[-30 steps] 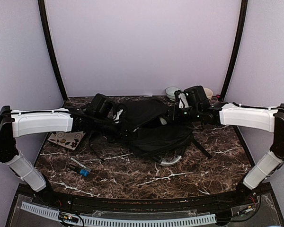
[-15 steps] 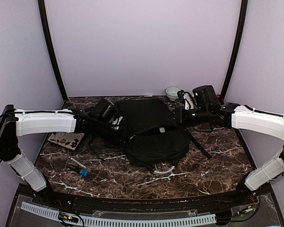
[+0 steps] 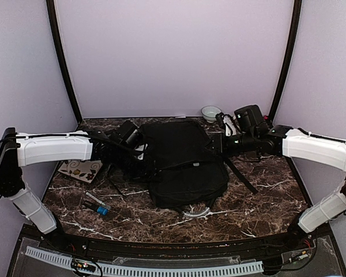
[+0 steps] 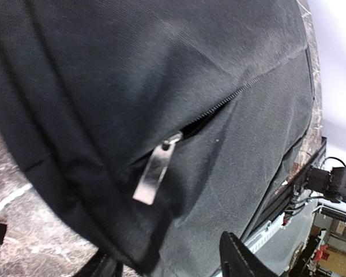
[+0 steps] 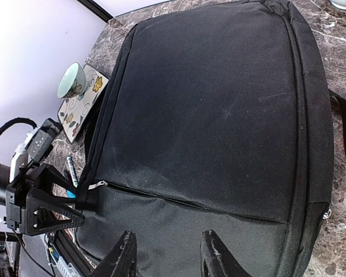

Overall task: Pack the student bag
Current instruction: Put down the student bag at the center of the board, then grab the pen at the center of the board, then pass from the left arm to the right, then hold the student bag at the center of the board.

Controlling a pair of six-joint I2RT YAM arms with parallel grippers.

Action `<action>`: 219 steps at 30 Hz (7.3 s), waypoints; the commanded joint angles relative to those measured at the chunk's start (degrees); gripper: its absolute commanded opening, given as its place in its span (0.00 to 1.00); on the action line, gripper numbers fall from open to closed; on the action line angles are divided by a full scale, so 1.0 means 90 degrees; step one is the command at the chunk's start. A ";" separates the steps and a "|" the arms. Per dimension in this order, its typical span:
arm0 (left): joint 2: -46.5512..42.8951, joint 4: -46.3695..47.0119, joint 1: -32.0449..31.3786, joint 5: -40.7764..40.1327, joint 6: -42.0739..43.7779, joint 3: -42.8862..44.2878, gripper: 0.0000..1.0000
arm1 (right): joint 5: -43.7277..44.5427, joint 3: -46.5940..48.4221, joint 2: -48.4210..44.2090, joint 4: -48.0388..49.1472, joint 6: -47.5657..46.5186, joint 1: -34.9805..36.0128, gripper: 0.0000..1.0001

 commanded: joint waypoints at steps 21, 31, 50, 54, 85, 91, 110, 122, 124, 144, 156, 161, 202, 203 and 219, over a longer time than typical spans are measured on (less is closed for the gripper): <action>-0.1010 -0.4915 0.0155 -0.2756 -0.3628 -0.0166 0.82 | 0.0322 0.0062 -0.0083 -0.0244 -0.0467 0.0051 0.39; -0.2108 -0.3794 0.0934 -0.2017 -0.4970 -0.1503 0.70 | 0.0365 0.0055 -0.0151 -0.0492 -0.0576 0.0051 0.38; -0.2880 -0.2069 0.3144 -0.1017 -0.3941 -0.3441 0.48 | 0.0301 0.0004 -0.0229 -0.0574 -0.0414 0.0051 0.38; -0.2676 -0.1755 0.3318 -0.0869 -0.3833 -0.3527 0.48 | 0.0300 0.0025 -0.0218 -0.0577 -0.0394 0.0051 0.38; -0.3110 -0.2001 0.3431 -0.0678 -0.3877 -0.2854 0.15 | 0.0262 0.0412 0.0105 -0.0728 -0.0233 0.0051 0.38; -0.2563 -0.2188 0.2837 -0.1014 -0.3773 -0.1096 0.14 | -0.0035 0.0951 0.0391 -0.0728 -0.0233 0.0132 0.39; -0.0512 -0.0300 0.0769 -0.1617 -0.5248 0.1563 0.13 | -0.0657 0.2117 0.1148 0.0054 -0.0247 0.1042 0.51; -0.0273 0.0208 0.0696 -0.1332 -0.5317 0.1879 0.13 | -0.0657 0.2847 0.2024 0.0201 -0.0162 0.1234 0.50; -0.0263 0.0205 0.0695 -0.1312 -0.5308 0.1897 0.13 | -0.0686 0.2921 0.2116 0.0250 -0.0167 0.1233 0.48; -0.0431 0.0667 0.0693 -0.1305 -0.5230 0.1536 0.14 | -0.1123 0.3103 0.2533 0.0812 -0.0055 0.1242 0.00; -0.0668 0.0406 0.0602 -0.1742 -0.4388 0.1419 0.81 | -0.0470 0.2692 0.1946 0.0226 -0.0389 0.1233 0.00; -0.0746 0.0133 0.0600 -0.1893 -0.3599 0.1449 0.88 | -0.0013 0.2039 0.1352 -0.0056 -0.0422 0.1223 0.00; -0.0737 0.1446 0.0059 0.0388 -0.0367 -0.1607 0.58 | -0.2078 -0.1452 -0.0296 0.0638 0.1228 -0.0092 0.00; -0.0727 0.1511 0.0056 0.0438 -0.0387 -0.1637 0.57 | -0.2131 -0.1450 -0.0258 0.0706 0.1241 -0.0102 0.00; -0.0439 0.2612 0.0059 0.1118 -0.0767 -0.2108 0.45 | -0.2838 -0.1620 0.0282 0.1233 0.1486 -0.0451 0.00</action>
